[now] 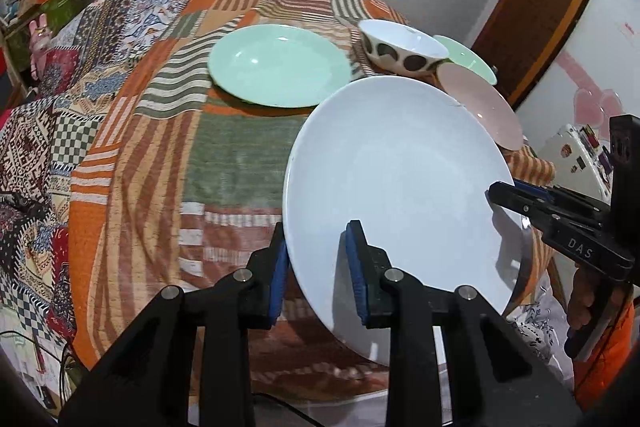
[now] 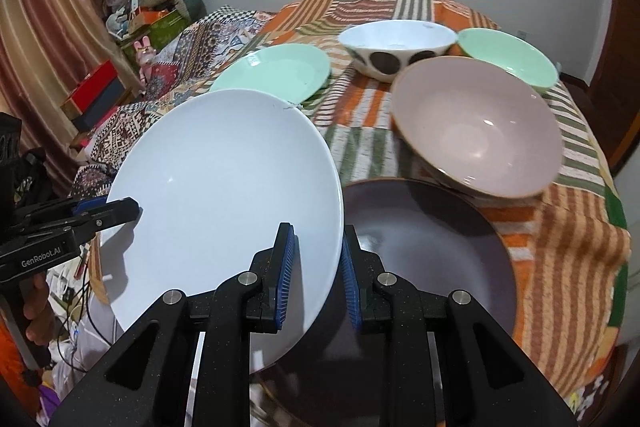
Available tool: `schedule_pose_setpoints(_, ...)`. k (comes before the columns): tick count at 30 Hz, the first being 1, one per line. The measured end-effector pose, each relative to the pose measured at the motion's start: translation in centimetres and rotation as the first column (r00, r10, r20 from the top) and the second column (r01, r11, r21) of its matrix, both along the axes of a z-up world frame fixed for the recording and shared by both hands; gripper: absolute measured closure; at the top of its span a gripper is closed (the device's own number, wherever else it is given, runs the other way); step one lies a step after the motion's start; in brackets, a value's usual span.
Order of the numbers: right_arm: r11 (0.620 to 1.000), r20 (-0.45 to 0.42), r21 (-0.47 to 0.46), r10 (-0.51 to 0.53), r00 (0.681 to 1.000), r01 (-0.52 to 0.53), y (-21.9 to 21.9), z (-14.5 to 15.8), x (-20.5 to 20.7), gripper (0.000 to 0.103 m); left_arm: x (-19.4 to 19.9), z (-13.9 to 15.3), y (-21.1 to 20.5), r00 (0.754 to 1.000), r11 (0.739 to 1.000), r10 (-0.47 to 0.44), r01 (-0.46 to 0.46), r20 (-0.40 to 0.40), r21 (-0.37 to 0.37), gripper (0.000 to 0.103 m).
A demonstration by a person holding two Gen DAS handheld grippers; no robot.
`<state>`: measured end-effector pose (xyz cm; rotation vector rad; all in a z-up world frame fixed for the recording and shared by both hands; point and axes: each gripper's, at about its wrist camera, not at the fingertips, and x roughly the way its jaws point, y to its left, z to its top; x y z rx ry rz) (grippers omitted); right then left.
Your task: Organize plates and bowls
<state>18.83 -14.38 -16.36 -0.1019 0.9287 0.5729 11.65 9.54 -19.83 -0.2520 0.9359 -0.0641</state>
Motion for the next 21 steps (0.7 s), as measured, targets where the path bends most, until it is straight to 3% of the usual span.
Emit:
schedule_pose_setpoints(9,0.999,-0.007,0.004,-0.051,0.999,0.051,-3.1,-0.2,-0.5,0.082,0.7,-0.3,-3.0,0.999,0.999,-0.049,0.049,-0.019,0.004,0.075)
schedule_pose_setpoints(21,0.995,-0.049,-0.011,-0.100,0.994,0.099,-6.0,-1.8,-1.0,0.082,2.0,-2.9,-5.7,0.991,0.995,-0.098,0.097,-0.095,-0.013,0.075)
